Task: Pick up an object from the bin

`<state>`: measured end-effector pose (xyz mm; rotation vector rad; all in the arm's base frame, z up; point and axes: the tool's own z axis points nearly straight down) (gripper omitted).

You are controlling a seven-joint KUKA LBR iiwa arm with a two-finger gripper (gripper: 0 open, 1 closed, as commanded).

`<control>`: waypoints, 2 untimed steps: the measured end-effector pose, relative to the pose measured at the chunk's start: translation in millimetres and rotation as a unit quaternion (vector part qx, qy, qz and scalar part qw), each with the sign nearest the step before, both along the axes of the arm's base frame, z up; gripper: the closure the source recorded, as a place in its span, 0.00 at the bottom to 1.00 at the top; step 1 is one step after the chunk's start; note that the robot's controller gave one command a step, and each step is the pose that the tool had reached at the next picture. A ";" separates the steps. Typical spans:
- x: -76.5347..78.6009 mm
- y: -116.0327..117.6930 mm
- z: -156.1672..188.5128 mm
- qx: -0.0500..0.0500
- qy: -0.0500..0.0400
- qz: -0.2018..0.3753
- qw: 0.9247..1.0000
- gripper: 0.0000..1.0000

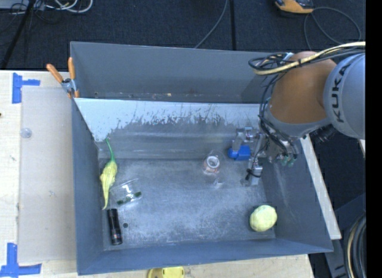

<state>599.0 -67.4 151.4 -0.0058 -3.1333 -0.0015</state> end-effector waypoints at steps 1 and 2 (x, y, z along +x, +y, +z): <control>1.5 0.2 4.9 0.000 -0.004 0.001 1.000 0.00; -3.9 -28.2 -17.6 0.000 -0.003 -0.020 1.000 0.00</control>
Offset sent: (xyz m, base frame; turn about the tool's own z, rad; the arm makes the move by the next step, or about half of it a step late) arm -0.0103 -0.0549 -0.0376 0.0745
